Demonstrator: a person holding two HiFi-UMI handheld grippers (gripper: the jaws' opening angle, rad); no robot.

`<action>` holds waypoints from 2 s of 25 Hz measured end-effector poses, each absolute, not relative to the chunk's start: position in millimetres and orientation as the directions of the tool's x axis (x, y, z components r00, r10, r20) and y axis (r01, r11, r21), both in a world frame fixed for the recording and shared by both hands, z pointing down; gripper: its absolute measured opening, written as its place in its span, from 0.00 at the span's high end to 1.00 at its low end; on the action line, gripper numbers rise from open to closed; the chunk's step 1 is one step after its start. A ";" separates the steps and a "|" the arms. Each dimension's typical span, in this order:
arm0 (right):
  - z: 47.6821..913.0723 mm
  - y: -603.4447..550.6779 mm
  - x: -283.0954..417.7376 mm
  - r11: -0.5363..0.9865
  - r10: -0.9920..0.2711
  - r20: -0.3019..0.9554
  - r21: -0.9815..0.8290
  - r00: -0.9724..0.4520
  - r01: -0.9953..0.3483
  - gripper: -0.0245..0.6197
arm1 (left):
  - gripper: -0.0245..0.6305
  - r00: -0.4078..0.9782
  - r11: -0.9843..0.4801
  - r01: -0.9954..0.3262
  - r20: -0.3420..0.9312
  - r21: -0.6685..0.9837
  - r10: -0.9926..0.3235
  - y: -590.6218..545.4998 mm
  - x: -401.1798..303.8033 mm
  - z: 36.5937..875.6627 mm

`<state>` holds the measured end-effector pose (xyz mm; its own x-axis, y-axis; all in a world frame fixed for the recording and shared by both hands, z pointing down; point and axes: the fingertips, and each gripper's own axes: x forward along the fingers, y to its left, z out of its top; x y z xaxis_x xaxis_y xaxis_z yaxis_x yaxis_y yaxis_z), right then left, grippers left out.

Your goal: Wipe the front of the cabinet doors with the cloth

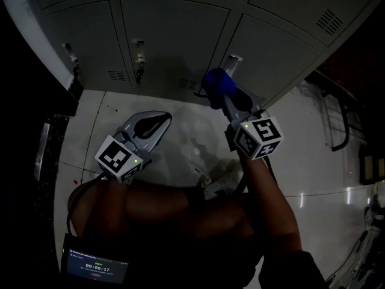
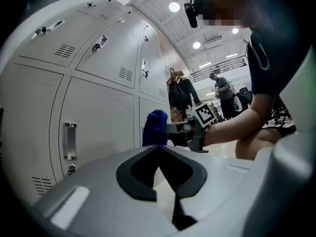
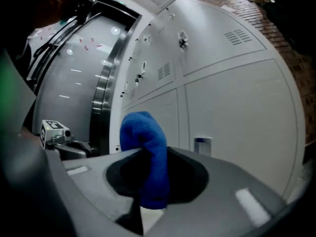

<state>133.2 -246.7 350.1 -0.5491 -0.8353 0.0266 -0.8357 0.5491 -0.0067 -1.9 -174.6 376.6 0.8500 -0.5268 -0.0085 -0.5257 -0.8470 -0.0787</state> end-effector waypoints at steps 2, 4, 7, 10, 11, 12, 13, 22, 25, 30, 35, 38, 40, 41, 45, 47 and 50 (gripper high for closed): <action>345.8 -229.8 112.0 0.589 -0.808 0.017 0.016 -0.589 -0.808 0.84 | 0.95 0.844 -0.841 -0.536 -0.016 -0.079 -0.536 -177.6 -4.9 374.9; 345.7 -212.2 96.1 0.616 -0.788 0.014 -0.001 -0.616 -0.788 0.84 | 0.95 0.835 -0.832 -0.549 -0.027 -0.080 -0.549 -181.0 -8.9 372.1; 342.9 -193.8 81.0 0.640 -0.769 0.000 0.007 -0.640 -0.769 0.84 | 0.95 0.829 -0.826 -0.559 -0.038 -0.075 -0.558 -182.4 -11.7 369.5; 347.5 -180.6 76.6 0.641 -0.768 0.009 -0.007 -0.641 -0.768 0.84 | 0.95 0.834 -0.830 -0.552 -0.038 -0.079 -0.551 -178.0 -7.9 370.6; 350.7 -175.7 76.1 0.640 -0.768 0.013 -0.016 -0.640 -0.769 0.84 | 0.95 0.836 -0.832 -0.549 -0.038 -0.081 -0.548 -176.3 -6.4 370.8; 353.5 -170.8 75.7 0.638 -0.769 0.018 -0.022 -0.639 -0.770 0.84 | 0.95 0.838 -0.834 -0.546 -0.038 -0.083 -0.544 -174.9 -5.2 370.7; 355.7 -165.9 75.5 0.637 -0.770 0.022 -0.025 -0.637 -0.771 0.84 | 0.95 0.840 -0.836 -0.543 -0.038 -0.084 -0.542 -174.1 -4.4 370.2; 368.8 -158.5 71.4 0.647 -0.762 0.038 -0.002 -0.647 -0.762 0.84 | 0.95 0.856 -0.852 -0.517 -0.035 -0.084 -0.516 -165.6 3.1 372.2; 375.0 -159.6 70.0 0.659 -0.751 0.032 -0.011 -0.659 -0.752 0.84 | 0.95 0.854 -0.850 -0.520 -0.031 -0.083 -0.519 -166.0 3.1 373.4; 366.6 -159.1 73.7 0.648 -0.761 0.007 -0.016 -0.648 -0.761 0.84 | 0.95 0.858 -0.854 -0.514 -0.044 -0.080 -0.513 -165.4 4.2 371.8; 360.6 -157.2 71.5 0.659 -0.752 -0.006 -0.025 -0.660 -0.751 0.84 | 0.95 0.856 -0.851 -0.517 -0.050 -0.095 -0.514 -159.7 2.7 365.8; 360.2 -155.4 68.2 0.672 -0.741 -0.006 -0.017 -0.672 -0.741 0.84 | 0.95 0.858 -0.852 -0.513 -0.044 -0.103 -0.512 -156.5 4.2 365.7; 360.8 -155.1 67.1 0.674 -0.739 0.000 -0.011 -0.674 -0.739 0.84 | 0.95 0.856 -0.849 -0.517 -0.045 -0.105 -0.516 -157.9 4.2 367.0; 361.1 -155.2 67.2 0.674 -0.739 0.002 -0.010 -0.674 -0.739 0.84 | 0.95 0.855 -0.849 -0.519 -0.047 -0.103 -0.517 -158.4 3.9 366.5; 359.5 -156.3 68.1 0.673 -0.739 -0.003 -0.016 -0.673 -0.739 0.84 | 0.95 0.854 -0.848 -0.520 -0.057 -0.099 -0.517 -158.3 4.0 363.1; 359.5 -156.5 68.4 0.673 -0.739 -0.004 -0.017 -0.673 -0.739 0.84 | 0.95 0.856 -0.850 -0.518 -0.056 -0.100 -0.515 -157.6 5.2 363.0; 360.2 -155.0 66.8 0.677 -0.736 0.001 -0.013 -0.677 -0.736 0.84 | 0.95 0.858 -0.852 -0.514 -0.056 -0.100 -0.511 -155.6 6.3 363.6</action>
